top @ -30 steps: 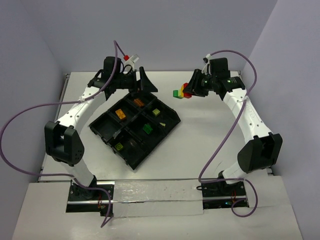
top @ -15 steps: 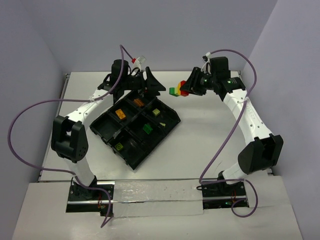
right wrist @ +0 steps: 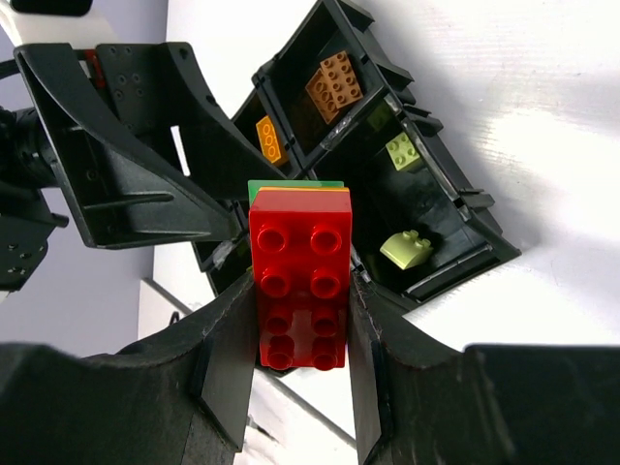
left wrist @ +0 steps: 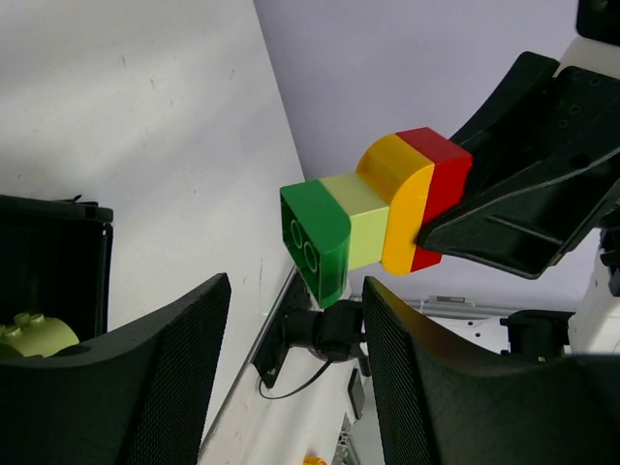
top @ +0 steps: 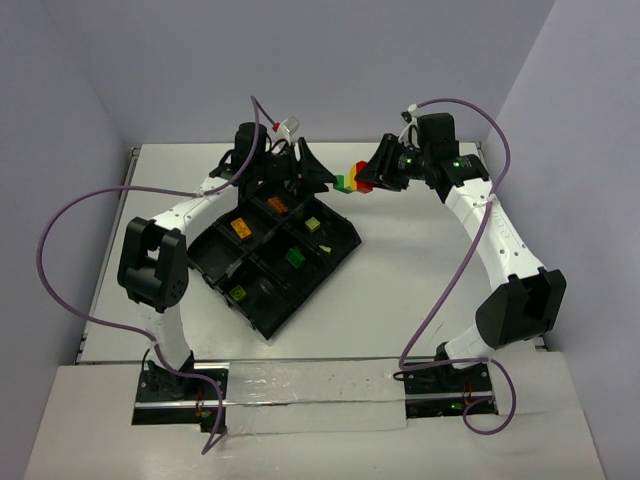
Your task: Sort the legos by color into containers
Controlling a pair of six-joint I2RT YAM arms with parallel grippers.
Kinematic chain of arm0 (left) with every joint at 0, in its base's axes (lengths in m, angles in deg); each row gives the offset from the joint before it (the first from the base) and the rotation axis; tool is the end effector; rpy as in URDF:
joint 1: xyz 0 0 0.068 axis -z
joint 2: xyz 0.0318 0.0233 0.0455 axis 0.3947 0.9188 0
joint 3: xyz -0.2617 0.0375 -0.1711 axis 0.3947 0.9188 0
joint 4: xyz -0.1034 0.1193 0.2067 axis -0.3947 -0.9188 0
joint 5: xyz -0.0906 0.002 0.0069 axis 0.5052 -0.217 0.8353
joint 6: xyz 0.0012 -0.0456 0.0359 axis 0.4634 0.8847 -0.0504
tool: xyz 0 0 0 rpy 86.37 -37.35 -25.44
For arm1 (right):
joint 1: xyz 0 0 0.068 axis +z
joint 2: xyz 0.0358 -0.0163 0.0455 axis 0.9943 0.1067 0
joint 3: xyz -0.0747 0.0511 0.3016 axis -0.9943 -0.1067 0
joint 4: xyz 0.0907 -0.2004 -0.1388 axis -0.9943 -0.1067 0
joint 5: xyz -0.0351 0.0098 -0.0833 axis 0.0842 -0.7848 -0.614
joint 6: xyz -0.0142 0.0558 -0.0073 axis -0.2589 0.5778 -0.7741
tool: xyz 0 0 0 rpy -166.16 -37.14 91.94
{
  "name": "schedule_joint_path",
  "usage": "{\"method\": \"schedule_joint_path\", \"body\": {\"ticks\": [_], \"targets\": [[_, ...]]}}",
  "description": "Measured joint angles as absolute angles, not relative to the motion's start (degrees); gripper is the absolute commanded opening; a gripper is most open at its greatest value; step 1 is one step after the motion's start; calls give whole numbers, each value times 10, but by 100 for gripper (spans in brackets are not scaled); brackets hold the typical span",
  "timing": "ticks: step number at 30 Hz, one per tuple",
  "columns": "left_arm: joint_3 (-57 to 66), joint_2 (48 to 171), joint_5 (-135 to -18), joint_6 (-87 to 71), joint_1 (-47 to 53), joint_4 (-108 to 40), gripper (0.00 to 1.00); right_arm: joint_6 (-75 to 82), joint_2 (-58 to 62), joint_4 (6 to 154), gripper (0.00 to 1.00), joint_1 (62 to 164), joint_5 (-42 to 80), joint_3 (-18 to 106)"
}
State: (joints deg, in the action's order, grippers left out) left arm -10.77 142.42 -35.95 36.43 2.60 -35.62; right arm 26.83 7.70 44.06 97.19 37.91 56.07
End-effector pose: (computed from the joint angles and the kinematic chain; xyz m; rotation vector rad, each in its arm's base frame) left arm 0.4019 -0.2295 0.3378 0.0957 2.2276 -1.6926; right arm 0.3220 0.0953 0.4197 0.0595 2.2691 0.9260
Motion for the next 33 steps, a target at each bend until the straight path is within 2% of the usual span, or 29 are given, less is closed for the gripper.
{"method": "schedule_joint_path", "body": {"ticks": [17, 24, 31, 33], "targets": [[-116, 1437, -332, 403, 42, -301, 46, 268, 77, 441, 0, 973, 389, 561], [-118, 1443, -331, 403, 45, -301, 35, 268, 77, 441, 0, 976, 390, 561], [-121, 1445, -334, 405, 44, -303, 2, 267, 77, 443, 0, 976, 389, 561], [-121, 1445, -334, 405, 44, -303, 0, 267, 77, 443, 0, 976, 389, 561]]}}
